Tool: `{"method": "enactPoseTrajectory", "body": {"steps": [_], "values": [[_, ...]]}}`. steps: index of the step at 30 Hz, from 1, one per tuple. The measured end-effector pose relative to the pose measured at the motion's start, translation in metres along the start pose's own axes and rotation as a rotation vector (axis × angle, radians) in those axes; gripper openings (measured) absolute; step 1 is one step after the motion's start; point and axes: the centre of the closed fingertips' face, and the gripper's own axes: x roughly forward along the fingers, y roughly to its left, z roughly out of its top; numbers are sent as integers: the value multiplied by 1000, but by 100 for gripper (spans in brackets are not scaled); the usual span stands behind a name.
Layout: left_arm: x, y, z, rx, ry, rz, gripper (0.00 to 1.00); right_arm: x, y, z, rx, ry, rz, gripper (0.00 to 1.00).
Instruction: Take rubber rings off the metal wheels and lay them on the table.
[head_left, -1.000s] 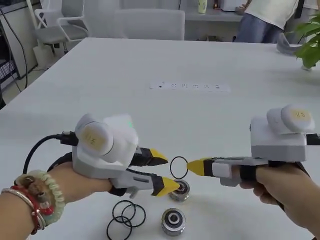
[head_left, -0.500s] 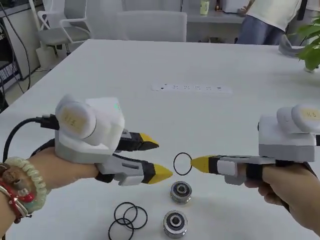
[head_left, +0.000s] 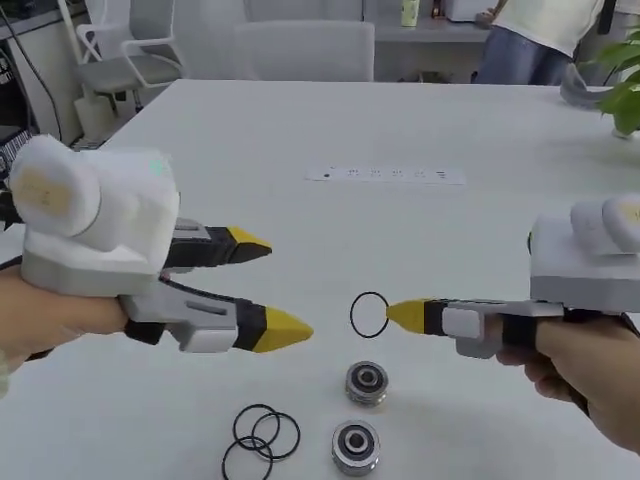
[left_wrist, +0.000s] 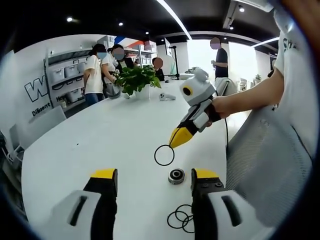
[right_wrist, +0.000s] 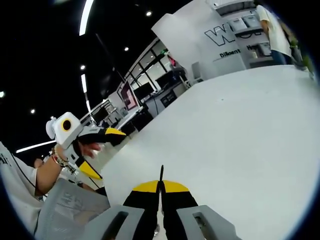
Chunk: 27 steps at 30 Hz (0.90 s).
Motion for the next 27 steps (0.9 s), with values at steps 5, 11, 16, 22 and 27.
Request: {"method": "enactPoseTrajectory", "body": {"steps": [5, 11, 16, 22, 27], "values": [[-19, 2, -1, 21, 7, 32, 62, 0, 2, 1, -17, 2, 1, 0], [-41, 3, -3, 14, -4, 68, 64, -2, 7, 8, -21, -23, 14, 0], [-59, 1, -9, 9, 4, 94, 64, -4, 8, 12, -21, -39, 16, 0], [-72, -1, -22, -20, 10, 133, 67, -5, 15, 18, -43, -58, 29, 0], [-76, -9, -39, -61, 21, 146, 68, -5, 22, 22, -62, -69, 51, 0]]}}
